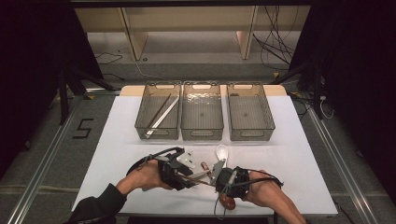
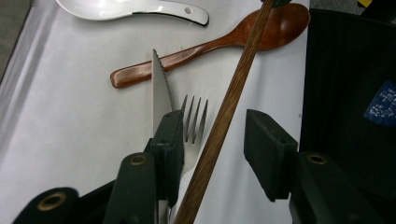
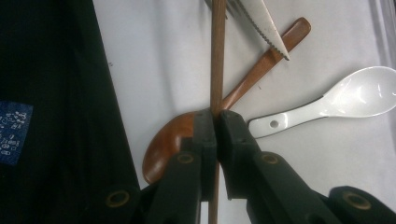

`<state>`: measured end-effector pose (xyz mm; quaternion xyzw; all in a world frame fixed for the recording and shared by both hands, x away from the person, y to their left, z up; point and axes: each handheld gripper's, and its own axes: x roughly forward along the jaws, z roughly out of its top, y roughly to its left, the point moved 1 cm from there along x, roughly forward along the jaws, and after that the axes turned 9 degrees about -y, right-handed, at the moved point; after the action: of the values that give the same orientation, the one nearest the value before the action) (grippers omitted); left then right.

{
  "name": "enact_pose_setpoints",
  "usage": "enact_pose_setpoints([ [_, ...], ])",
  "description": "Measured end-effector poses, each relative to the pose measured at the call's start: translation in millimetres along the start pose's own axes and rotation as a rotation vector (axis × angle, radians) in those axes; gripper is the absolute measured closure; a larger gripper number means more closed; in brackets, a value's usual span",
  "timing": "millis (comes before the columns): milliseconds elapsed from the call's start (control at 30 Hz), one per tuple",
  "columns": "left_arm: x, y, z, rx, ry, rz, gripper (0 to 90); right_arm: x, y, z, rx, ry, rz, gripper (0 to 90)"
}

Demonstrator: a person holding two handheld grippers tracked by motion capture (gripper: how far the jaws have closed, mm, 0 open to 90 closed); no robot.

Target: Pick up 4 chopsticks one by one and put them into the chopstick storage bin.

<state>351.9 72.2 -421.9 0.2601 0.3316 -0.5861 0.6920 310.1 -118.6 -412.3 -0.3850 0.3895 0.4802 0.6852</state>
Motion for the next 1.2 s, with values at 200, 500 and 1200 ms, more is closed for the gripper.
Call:
enact_pose_setpoints([
  [200, 1.4, -0.8, 0.0, 0.008, 0.01, -0.018, 62.8, 0.8, 1.1, 0.4, -0.017, -0.001, 0.008, 85.9],
  [500, 4.0, -2.7, 0.6, 0.024, 0.021, -0.044, 72.3, 0.8, 3.6, 0.9, -0.027, -0.006, 0.012, 85.9],
  [1200, -2.0, -2.0, -3.8, 0.029, 0.031, -0.096, 83.0, -10.6, -10.1, -6.7, 0.055, -0.07, -0.006, 64.6],
])
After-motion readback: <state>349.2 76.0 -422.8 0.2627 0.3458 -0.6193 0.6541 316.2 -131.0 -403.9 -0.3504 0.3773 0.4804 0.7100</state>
